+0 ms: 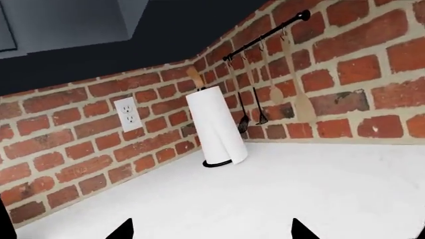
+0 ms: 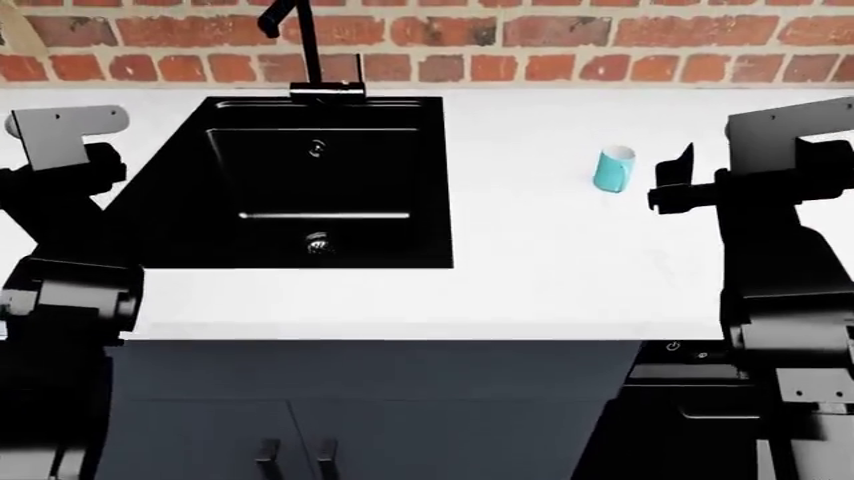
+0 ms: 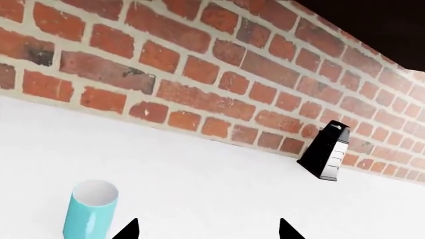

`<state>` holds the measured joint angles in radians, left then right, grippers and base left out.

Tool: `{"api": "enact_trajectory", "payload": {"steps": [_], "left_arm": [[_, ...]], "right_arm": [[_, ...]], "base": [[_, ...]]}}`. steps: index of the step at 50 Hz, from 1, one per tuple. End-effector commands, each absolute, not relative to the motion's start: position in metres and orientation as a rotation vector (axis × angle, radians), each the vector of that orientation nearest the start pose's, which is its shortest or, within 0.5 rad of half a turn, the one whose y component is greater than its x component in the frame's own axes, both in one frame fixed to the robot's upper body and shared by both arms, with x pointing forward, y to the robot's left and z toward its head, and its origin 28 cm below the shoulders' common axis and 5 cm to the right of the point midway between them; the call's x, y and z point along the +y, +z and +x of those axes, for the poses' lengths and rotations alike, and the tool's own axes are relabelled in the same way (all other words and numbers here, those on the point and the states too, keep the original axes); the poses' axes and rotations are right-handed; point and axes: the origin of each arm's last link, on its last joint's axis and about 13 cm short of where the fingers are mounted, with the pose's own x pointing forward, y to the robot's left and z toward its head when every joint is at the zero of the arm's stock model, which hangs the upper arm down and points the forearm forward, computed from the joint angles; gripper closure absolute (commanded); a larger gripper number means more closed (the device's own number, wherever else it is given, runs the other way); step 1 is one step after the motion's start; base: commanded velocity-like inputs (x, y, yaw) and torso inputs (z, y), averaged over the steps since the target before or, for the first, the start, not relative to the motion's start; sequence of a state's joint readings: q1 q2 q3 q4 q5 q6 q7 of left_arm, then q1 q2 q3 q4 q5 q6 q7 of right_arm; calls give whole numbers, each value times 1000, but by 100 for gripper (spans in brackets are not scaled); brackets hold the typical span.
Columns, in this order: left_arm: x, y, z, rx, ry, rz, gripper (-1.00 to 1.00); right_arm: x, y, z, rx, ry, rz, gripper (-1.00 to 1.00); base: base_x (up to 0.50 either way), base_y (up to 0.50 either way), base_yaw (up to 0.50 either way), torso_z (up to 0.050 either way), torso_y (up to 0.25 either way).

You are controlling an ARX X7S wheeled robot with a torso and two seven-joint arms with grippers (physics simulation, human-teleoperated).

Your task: A wet mug is on the counter and needs to be dried. Pick it up and place it upside down in the open cabinet.

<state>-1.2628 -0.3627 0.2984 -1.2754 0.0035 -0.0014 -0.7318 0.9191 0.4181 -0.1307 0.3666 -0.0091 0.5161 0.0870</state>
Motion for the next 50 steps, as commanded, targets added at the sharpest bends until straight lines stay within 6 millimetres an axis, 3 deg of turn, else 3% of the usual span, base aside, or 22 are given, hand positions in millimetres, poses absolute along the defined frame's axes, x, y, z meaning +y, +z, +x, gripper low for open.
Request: {"api": "enact_trajectory", "payload": {"steps": [1, 36, 45, 50], "left_arm": [[364, 173, 400, -40, 1037, 418, -100], [369, 168, 396, -26, 1107, 409, -100], [369, 167, 396, -25, 1111, 404, -100], [369, 166, 395, -23, 1111, 400, -100]], "right_arm": [[-228, 199, 363, -16, -342, -362, -100], [-226, 200, 364, -20, -329, -364, -100], [-226, 204, 363, -16, -315, -352, -100], [-224, 216, 348, 66, -257, -319, -100]], "base": [[500, 0, 0, 0, 0], [500, 0, 0, 0, 0], [18, 0, 0, 0, 0], [0, 0, 0, 0, 0]]}}
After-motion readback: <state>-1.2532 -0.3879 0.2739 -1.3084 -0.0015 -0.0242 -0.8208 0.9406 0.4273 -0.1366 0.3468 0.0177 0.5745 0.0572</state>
